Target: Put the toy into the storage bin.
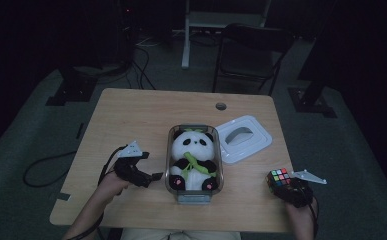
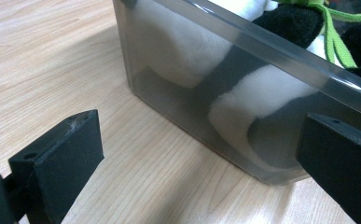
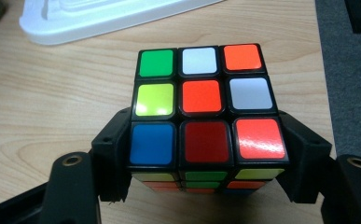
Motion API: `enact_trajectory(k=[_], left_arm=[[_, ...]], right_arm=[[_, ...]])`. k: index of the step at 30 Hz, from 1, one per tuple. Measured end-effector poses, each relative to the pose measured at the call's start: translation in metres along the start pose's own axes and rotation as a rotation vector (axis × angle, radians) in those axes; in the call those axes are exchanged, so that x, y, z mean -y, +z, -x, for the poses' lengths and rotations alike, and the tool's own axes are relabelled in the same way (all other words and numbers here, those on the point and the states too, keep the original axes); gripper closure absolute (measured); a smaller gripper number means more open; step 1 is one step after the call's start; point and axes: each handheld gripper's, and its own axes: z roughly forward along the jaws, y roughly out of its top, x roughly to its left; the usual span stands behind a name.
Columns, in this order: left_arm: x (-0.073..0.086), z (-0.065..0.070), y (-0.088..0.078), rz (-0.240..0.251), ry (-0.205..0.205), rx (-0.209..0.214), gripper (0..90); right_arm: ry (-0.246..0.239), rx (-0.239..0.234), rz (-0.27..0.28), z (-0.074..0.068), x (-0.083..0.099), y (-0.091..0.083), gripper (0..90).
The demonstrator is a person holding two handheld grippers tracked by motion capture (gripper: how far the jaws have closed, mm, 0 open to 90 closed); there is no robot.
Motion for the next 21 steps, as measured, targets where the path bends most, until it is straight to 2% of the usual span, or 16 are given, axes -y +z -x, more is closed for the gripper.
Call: enact_trajectory(k=[3, 7, 12, 14, 17, 21], left_arm=[[0.001, 0.000, 0.001, -0.002, 0.000, -0.001, 1.4], [0.001, 0.000, 0.001, -0.006, 0.002, -0.003, 1.4], [0.000, -0.001, 0.000, -0.005, 0.001, -0.008, 1.4], [-0.001, -0.001, 0.000, -0.004, 0.001, -0.007, 1.5], [-0.001, 0.000, 0.000, -0.005, 0.005, -0.005, 1.5], [-0.001, -0.001, 0.000, -0.006, 0.004, -0.007, 1.4]], right_arm=[[-0.009, 0.020, -0.007, -0.002, -0.003, -0.002, 33.7], [-0.003, -0.002, -0.021, -0.002, -0.005, -0.004, 33.7], [-0.018, -0.014, -0.008, -0.006, -0.010, -0.009, 33.7], [-0.029, -0.033, -0.003, -0.009, -0.015, -0.012, 33.7], [-0.036, -0.090, 0.016, -0.013, -0.024, -0.018, 33.7], [-0.090, -0.119, 0.031, -0.025, -0.039, -0.026, 33.7]])
